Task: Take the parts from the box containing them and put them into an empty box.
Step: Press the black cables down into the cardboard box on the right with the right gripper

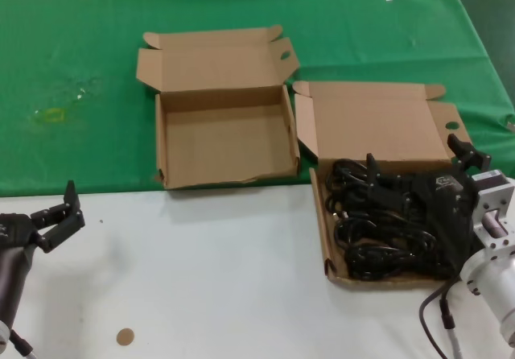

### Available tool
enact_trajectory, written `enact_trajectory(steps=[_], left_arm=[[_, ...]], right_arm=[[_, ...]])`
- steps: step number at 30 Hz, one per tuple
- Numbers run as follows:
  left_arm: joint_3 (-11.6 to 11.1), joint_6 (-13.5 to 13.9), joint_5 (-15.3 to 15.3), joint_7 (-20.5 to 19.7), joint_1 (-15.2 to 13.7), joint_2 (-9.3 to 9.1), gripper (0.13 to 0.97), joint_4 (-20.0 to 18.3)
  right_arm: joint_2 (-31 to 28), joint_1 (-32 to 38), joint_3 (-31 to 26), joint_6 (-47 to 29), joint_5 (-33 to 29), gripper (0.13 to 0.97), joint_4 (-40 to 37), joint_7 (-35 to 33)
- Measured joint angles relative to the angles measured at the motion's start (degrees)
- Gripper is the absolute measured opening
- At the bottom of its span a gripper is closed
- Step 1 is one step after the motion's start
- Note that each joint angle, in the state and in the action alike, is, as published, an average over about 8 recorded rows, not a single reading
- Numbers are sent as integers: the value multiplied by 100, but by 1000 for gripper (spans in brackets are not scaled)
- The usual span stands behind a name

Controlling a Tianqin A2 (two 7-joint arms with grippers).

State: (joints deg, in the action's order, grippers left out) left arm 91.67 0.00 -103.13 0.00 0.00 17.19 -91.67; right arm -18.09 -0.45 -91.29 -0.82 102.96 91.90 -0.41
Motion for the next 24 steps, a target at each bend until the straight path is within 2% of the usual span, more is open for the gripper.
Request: enact_trajectory(steps=[24], left_arm=[[0,0,0,0,0,0,966,0]], right_arm=[[0,0,0,0,0,966,0,0]])
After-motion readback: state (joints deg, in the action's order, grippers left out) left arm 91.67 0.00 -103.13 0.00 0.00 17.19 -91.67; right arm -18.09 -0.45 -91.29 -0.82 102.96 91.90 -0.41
